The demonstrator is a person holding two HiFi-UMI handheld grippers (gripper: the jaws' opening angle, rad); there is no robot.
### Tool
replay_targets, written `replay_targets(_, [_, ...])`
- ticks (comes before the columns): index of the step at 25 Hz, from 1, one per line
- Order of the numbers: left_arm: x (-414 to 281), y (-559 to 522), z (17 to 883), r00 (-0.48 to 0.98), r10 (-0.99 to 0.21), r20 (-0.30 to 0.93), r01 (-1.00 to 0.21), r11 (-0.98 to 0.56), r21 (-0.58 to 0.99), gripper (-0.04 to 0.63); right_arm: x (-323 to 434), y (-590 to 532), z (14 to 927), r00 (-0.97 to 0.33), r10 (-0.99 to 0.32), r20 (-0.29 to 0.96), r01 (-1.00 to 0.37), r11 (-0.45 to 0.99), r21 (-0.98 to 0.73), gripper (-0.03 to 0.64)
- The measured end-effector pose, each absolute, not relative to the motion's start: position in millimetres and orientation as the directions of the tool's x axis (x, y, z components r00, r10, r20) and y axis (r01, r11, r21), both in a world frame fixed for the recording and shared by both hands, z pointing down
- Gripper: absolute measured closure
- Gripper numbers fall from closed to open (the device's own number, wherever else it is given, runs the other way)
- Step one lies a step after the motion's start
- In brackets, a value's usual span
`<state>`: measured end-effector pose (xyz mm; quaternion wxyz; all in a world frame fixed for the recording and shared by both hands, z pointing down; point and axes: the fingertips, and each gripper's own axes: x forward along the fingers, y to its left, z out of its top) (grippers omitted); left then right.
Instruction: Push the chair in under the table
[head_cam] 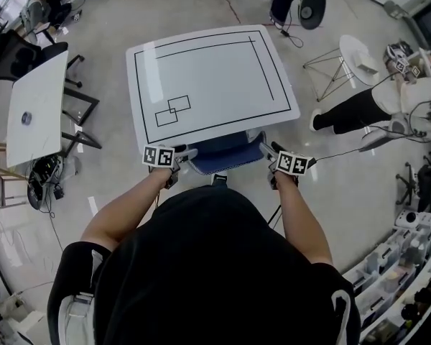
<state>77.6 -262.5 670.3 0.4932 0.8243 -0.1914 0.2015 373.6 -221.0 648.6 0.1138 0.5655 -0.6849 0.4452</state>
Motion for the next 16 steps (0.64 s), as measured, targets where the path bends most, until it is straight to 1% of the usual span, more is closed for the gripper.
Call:
replay_targets(6, [75,-274,642,0.857,-0.149,0.493,-0.49,-0.529,0.693,0.31,378,-225,617,-0.246,-0.739,0.628,-0.907,-0.054,-0.418,0.336])
replay_targets(9, [73,-280,630,0.86,-0.165,0.483,-0.483,-0.567,0.667,0.317,375,-226,603,-0.23,-0.763,0.604,-0.912,-0.047,-0.407,0.344])
replay_targets(16, [67,-288,604,0.866,-0.222,0.448,-0.484,-0.596,0.641,0.344,362,-220,575,-0.204,-0.801,0.562,-0.924,-0.032,-0.381,0.37])
